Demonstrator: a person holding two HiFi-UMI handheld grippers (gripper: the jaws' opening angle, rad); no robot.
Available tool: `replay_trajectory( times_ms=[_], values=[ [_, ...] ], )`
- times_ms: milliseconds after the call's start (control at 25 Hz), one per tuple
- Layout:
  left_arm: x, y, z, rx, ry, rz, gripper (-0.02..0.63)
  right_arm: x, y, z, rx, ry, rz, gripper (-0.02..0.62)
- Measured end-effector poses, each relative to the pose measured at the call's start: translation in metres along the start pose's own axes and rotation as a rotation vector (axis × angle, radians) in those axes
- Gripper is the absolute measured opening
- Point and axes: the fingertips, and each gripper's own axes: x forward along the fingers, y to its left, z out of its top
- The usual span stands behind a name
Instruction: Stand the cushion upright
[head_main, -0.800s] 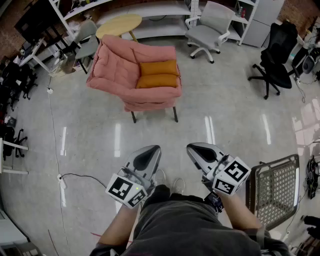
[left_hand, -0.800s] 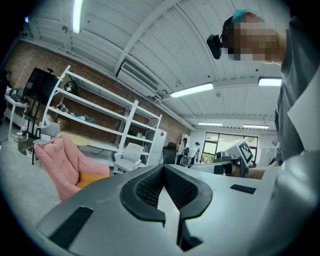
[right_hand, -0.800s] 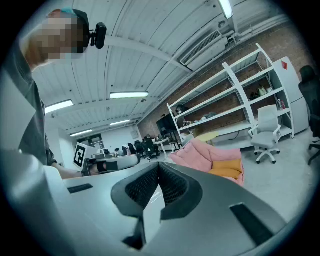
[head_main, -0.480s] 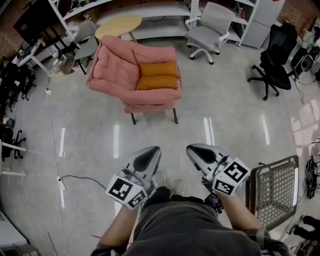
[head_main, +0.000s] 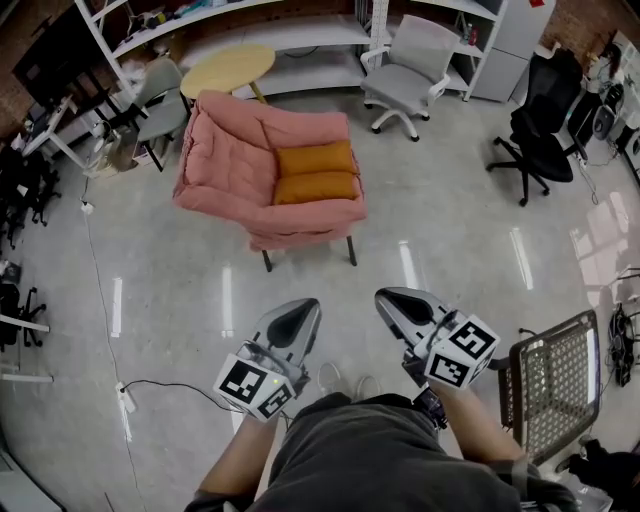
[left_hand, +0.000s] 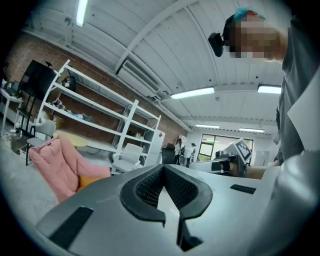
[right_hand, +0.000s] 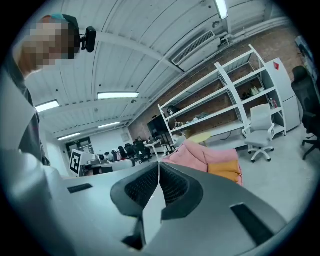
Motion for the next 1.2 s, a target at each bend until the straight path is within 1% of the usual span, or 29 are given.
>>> replay_trajectory(
  times_ms=[160, 320, 600, 760, 880, 1040, 1200],
  values=[
    [0.001, 0.030, 0.014, 0.018, -0.005, -0.028, 0.011, 0.027, -0.003, 0.010, -0.002, -0.023, -0.033, 0.017],
    [0.001, 0.053, 0.025, 0.028, -0.004, -0.037, 0.011, 0.044, -0.013, 0.017, 0.021, -0.033, -0.063, 0.017],
    [0.021, 0.090, 0.034, 0.023, 0.009, -0.023, 0.011, 0.068, -0.053, 0.038, 0.042, -0.056, -0.102, 0.017],
    [0.047, 0.109, 0.033, 0.016, 0.022, -0.003, 0.011, 0.080, -0.088, 0.048, 0.055, -0.067, -0.101, 0.017],
    [0.074, 0.124, 0.032, 0.009, 0.030, 0.016, 0.011, 0.090, -0.122, 0.056, 0.069, -0.071, -0.098, 0.017],
    [0.123, 0.141, 0.033, 0.013, 0.047, 0.038, 0.011, 0.108, -0.169, 0.069, 0.078, -0.042, -0.055, 0.017],
    [0.176, 0.155, 0.041, 0.009, 0.058, 0.074, 0.011, 0.117, -0.225, 0.091, 0.083, -0.031, -0.028, 0.017]
  ],
)
